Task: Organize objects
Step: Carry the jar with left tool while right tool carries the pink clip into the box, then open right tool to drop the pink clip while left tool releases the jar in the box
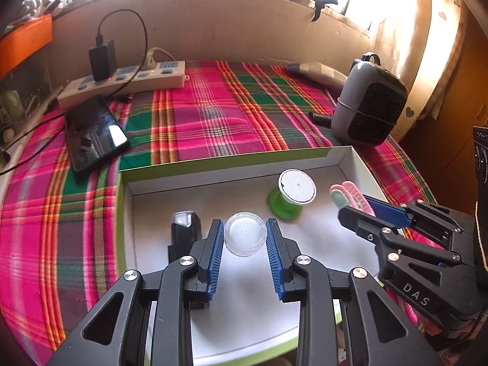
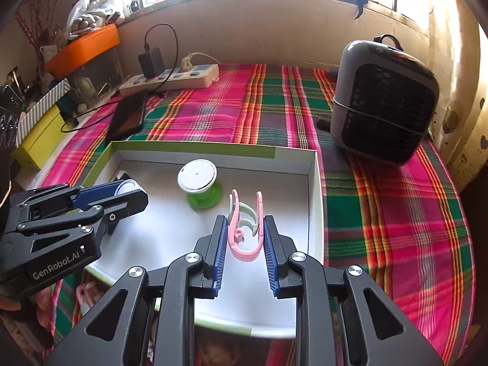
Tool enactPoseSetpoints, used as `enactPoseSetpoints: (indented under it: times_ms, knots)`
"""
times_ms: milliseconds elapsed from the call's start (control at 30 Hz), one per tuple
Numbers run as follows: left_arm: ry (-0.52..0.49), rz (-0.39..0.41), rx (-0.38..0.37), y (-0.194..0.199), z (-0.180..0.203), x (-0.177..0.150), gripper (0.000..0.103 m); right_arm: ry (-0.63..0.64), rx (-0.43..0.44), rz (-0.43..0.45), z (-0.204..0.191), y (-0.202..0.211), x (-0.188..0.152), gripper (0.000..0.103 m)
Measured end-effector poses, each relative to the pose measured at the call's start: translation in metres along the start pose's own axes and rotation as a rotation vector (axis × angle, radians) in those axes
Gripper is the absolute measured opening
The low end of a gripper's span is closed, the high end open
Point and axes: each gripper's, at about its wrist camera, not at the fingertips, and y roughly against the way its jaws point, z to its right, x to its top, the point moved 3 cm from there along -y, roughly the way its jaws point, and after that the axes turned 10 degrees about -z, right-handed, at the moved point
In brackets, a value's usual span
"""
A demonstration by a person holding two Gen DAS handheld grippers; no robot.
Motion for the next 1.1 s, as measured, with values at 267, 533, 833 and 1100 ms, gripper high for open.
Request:
enactPoseSetpoints:
  times_ms: [267,533,833,1100]
  knots:
    - [0.006,-0.022,0.006,-0.011,-0.003,0.006,0.026,0.017,0.005,-0.025,-0.001,-0.014,0.009,0.024]
    - [0.001,-0.040,0.012,-0.021,-0.001,0.009,0.026,0.018,0.007,-0.040,-0.001,-0.024,0.015,0.024]
    - [-0.010,-0.037,0.018,-0.023,0.000,0.012,0.026,0.014,-0.009,-0.039,0.000,-0.028,0.017,0.024]
    - [-0.010,-0.038,0.020,-0.023,0.001,0.011,0.026,-0.003,-0.003,-0.037,0.003,-0.029,0.017,0.028]
